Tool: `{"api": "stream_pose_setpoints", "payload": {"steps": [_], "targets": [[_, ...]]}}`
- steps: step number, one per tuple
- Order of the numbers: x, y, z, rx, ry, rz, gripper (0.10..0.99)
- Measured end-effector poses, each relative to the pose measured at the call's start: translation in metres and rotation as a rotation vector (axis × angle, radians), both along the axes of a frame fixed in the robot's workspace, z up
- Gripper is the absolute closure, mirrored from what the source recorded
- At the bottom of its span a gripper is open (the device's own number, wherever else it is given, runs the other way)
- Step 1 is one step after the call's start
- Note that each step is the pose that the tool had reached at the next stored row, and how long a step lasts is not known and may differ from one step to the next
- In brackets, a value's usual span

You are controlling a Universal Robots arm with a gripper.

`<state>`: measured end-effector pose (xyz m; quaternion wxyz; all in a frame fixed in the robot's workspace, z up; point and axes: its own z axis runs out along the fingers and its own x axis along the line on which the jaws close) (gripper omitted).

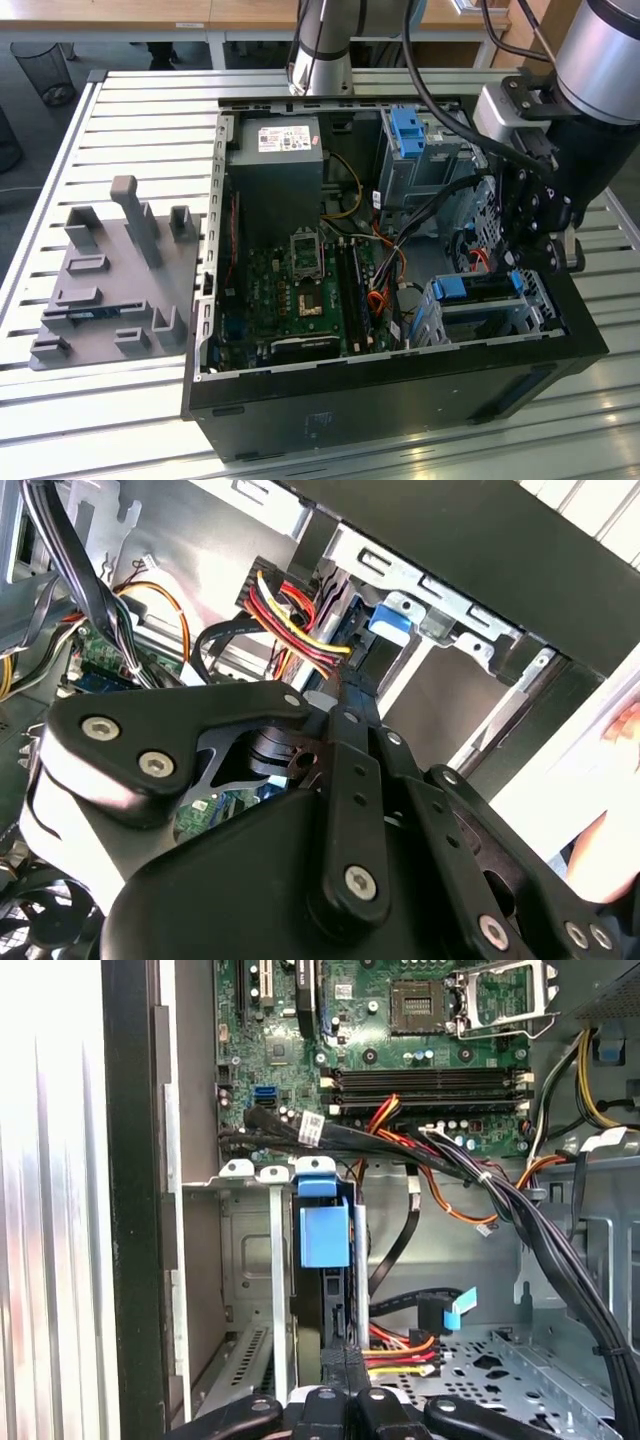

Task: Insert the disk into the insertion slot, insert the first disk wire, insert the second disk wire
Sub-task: 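Insert the second disk wire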

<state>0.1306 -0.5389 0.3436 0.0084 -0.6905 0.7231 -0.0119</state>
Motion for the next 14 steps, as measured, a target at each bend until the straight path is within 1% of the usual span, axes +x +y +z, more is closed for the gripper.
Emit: {"api": "stream_pose_setpoints", "payload": {"steps": [3, 4, 10, 12, 14], "targets": [[-0.0030, 0.0000, 0.0001, -0.001, 0.0000, 0.000, 0.980], [-0.0064, 0.0000, 0.0000, -0.001, -0.0001, 0.000, 0.980], [-0.0159, 0.0000, 0.0003, -0.001, -0.0009, 0.000, 0.980], [-0.0167, 0.0000, 0.0027, -0.001, -0.0010, 0.000, 0.980], [-0.0169, 0.0000, 0.0076, -0.001, -0.0010, 0.000, 0.980]]}}
